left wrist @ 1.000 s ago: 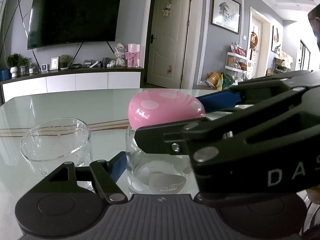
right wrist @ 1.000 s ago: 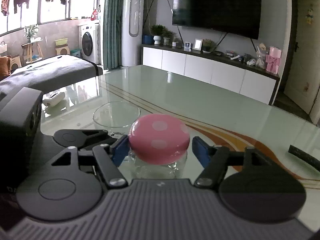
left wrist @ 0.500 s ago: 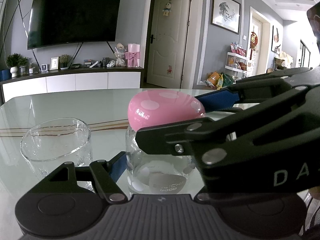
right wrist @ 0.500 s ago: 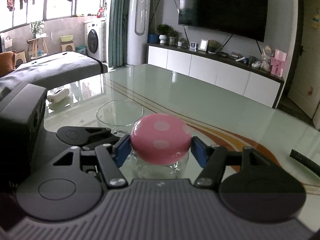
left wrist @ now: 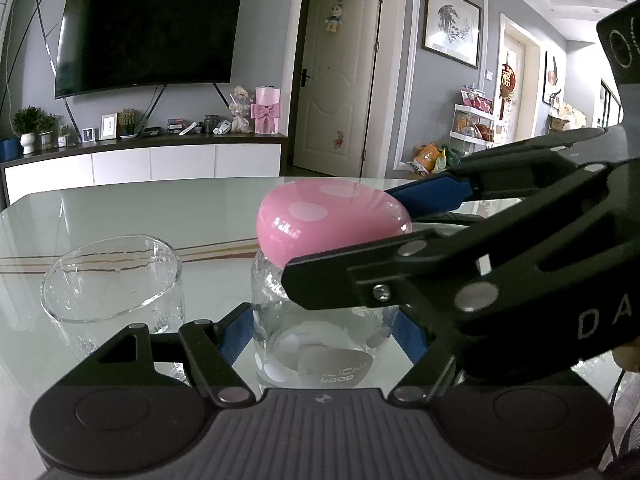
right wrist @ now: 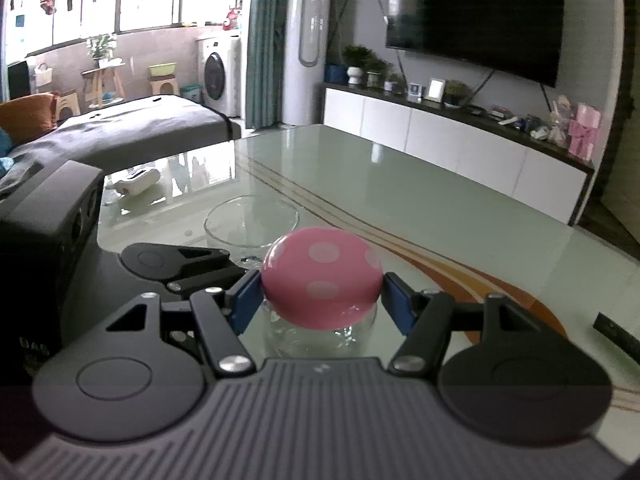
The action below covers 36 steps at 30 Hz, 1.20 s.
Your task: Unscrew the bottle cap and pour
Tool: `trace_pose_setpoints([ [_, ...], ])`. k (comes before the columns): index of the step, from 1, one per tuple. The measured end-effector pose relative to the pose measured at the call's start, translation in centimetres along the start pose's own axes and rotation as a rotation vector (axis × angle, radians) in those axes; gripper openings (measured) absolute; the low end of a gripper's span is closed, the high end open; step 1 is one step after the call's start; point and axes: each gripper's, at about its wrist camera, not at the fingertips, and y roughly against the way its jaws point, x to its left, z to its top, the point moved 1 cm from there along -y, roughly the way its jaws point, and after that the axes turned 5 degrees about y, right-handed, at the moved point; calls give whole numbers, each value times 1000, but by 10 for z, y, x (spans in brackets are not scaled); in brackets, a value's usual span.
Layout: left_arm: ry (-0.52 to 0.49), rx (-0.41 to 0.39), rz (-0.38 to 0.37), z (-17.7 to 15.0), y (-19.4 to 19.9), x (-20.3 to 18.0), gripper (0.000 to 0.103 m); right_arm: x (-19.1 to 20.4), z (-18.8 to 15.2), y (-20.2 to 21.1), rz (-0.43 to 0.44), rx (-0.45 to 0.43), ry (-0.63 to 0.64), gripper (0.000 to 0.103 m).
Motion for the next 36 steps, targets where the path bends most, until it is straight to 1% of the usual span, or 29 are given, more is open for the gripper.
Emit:
trace_pose_setpoints([
  [12, 1, 0, 1, 0, 2, -1, 78, -11, -1, 3, 89, -3, 45, 65],
  [25, -3, 3, -1, -1, 3, -5, 79, -18, -1, 4, 122, -4, 62, 66],
  [29, -6, 7, -5, -1, 3, -6, 81, -21, -2, 4, 108, -2, 63, 71],
  [35, -18, 8, -5, -1, 4, -6, 85, -20, -4, 6, 93, -12, 43, 83],
  [36, -20, 7, -4, -1, 4, -6, 86, -20, -4, 6, 91, -12, 35, 83],
])
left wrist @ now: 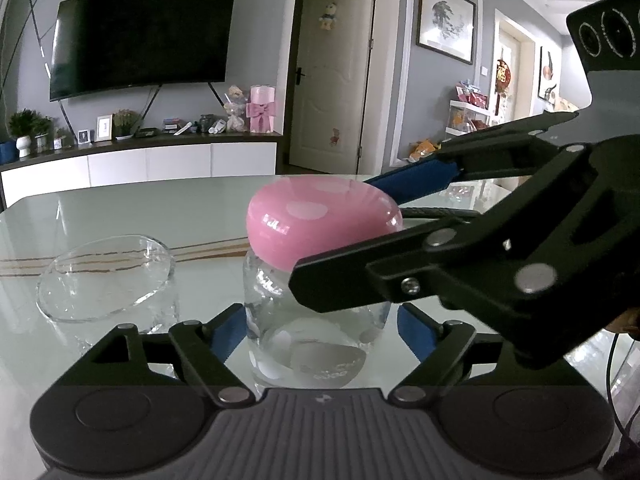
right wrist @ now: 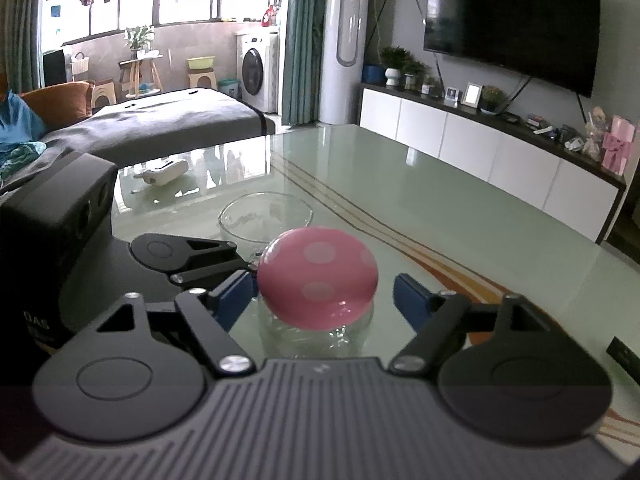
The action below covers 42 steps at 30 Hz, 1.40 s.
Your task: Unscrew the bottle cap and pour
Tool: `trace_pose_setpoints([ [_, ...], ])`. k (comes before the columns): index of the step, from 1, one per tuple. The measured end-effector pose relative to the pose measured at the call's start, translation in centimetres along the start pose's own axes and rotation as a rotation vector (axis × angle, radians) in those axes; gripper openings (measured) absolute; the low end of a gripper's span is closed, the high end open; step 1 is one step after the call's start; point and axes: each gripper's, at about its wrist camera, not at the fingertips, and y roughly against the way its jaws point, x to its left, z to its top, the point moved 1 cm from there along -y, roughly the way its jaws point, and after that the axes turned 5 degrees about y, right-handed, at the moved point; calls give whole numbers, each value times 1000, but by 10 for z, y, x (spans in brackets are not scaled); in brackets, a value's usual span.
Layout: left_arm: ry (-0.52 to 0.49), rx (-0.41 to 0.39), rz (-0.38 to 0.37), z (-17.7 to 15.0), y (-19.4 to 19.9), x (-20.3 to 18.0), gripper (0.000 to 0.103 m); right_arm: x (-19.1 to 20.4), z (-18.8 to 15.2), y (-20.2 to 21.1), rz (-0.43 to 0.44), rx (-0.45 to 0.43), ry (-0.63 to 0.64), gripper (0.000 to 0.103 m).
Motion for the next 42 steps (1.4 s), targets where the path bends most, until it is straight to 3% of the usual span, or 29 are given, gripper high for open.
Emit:
trace_pose_setpoints([
  [6, -18, -1, -5, 1, 3, 0, 95, 0, 2, 3, -26, 0, -29, 93],
  [14, -53, -25, -35, 0, 11, -4, 97, 7, 5, 4, -109, 7, -57, 97],
  [17, -67, -33, -33, -1, 12, -6, 97, 5, 6, 4, -94, -9, -88, 97],
  [25, -71, -43, -21, 1, 11, -9, 97, 3, 8, -6, -83, 3, -90, 85],
  [31, -65, -40, -17, 3, 9, -10, 97, -1, 7, -10, -65, 23, -93, 66],
  [42, -55, -37, -21, 9, 4, -8, 97, -10, 6, -4, 23, 11, -52, 66],
])
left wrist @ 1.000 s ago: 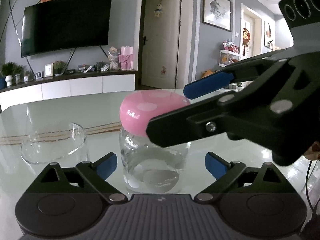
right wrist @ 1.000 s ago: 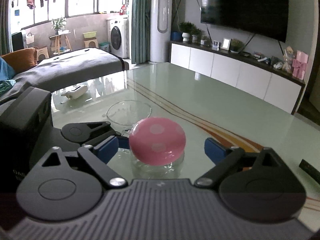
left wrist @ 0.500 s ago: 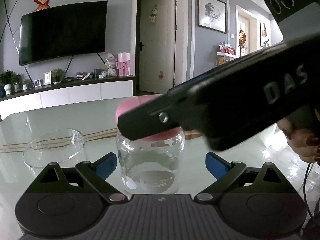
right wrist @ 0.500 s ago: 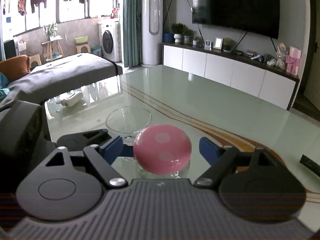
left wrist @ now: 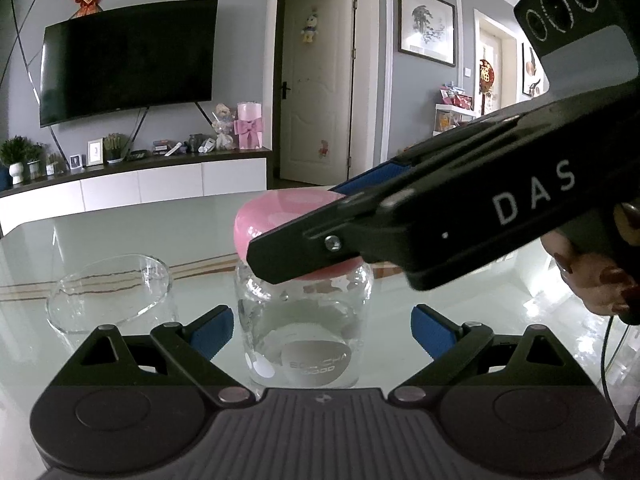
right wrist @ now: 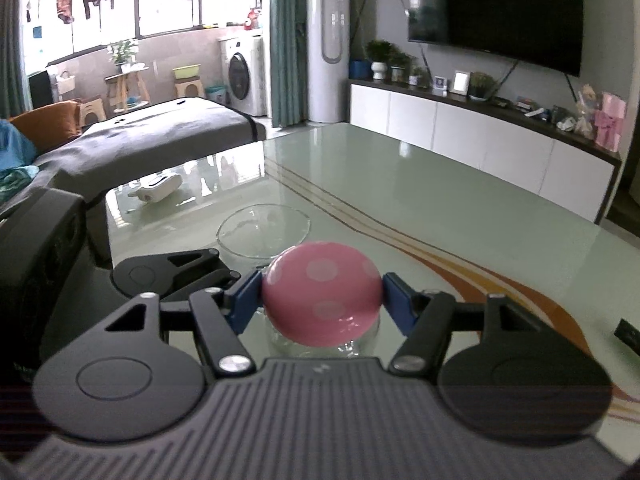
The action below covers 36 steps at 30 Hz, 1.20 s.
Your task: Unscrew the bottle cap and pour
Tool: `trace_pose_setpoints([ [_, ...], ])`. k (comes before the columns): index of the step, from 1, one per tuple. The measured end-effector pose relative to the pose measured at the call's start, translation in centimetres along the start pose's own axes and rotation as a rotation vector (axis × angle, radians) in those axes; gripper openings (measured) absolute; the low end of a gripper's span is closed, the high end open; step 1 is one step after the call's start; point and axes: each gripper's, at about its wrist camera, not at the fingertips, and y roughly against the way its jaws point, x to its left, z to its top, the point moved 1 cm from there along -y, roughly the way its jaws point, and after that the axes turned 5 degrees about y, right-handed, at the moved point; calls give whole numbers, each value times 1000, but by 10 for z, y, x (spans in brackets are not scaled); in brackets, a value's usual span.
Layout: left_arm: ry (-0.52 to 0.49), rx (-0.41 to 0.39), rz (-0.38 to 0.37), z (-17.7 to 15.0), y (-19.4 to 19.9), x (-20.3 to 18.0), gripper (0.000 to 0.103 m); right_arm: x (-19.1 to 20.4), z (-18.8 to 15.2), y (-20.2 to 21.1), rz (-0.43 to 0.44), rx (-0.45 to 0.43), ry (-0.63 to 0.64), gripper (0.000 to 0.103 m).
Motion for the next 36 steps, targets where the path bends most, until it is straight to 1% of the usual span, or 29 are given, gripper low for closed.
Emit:
trace_pose_setpoints([
  [10, 9, 3, -5, 5, -3, 4, 97, -4, 3, 3, 59, 3, 40, 66],
  [16, 11, 6, -8, 6, -3, 5, 97, -7, 5, 5, 70, 5, 51, 66],
  [19, 12, 10, -11, 6, -3, 5, 97, -6, 6, 6, 58, 2, 54, 70],
  [24, 18, 17, -15, 6, -4, 6, 93, -6, 5, 11, 49, -24, 30, 82],
  [28, 37, 17, -12, 6, -6, 9, 89, 0, 5, 10, 36, -23, 30, 82],
  [33, 55, 14, -1, 6, -7, 12, 81, 7, 5, 7, 24, -13, 39, 82],
  [36, 61, 14, 4, 5, -7, 13, 80, 9, 5, 4, 12, -11, 33, 82],
])
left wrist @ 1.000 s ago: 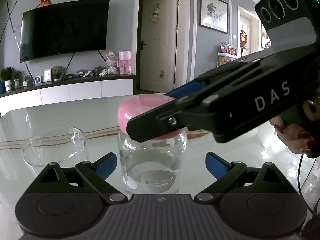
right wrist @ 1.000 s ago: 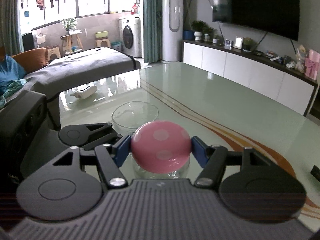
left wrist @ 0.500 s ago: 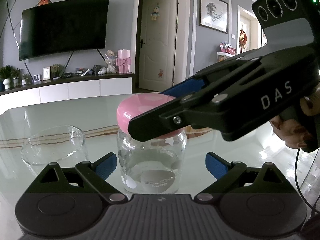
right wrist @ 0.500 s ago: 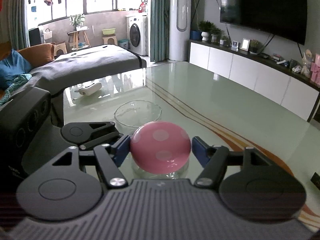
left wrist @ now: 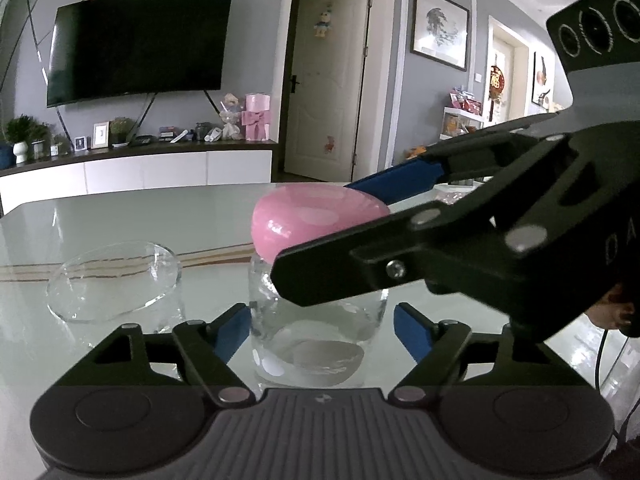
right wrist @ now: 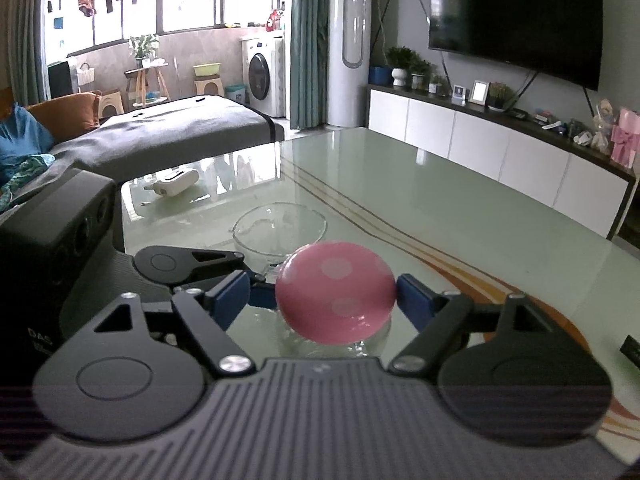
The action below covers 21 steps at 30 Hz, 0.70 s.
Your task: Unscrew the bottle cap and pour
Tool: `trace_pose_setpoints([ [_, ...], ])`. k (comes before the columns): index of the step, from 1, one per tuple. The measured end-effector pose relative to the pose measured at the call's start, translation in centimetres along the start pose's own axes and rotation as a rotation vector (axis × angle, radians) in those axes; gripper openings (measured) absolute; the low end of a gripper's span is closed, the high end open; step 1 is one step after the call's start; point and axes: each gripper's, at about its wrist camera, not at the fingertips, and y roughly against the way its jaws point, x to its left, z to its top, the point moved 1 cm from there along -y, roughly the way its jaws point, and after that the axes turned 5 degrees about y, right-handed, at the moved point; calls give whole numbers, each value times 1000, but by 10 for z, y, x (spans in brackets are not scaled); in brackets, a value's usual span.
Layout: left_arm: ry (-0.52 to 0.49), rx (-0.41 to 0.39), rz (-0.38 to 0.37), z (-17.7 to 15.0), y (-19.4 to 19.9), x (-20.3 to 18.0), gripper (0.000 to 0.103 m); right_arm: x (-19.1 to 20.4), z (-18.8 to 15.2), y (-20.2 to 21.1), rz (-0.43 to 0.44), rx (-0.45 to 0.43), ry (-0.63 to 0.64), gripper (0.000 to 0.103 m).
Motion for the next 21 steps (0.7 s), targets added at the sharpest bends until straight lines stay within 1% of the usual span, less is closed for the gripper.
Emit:
trace_pose_setpoints([
  [2, 1, 0, 2, -1, 0, 0, 79, 0, 1, -1, -13, 2, -7, 82],
  [5, 1, -4, 12, -1, 0, -1, 75, 0, 2, -1, -42, 11, -19, 82],
  [14, 0, -4, 15, 0, -1, -4, 75, 9, 3, -5, -125, 43, -48, 82],
  [21, 0, -4, 14, 0, 0, -3, 75, 16, 6, -3, -187, 32, -75, 81],
])
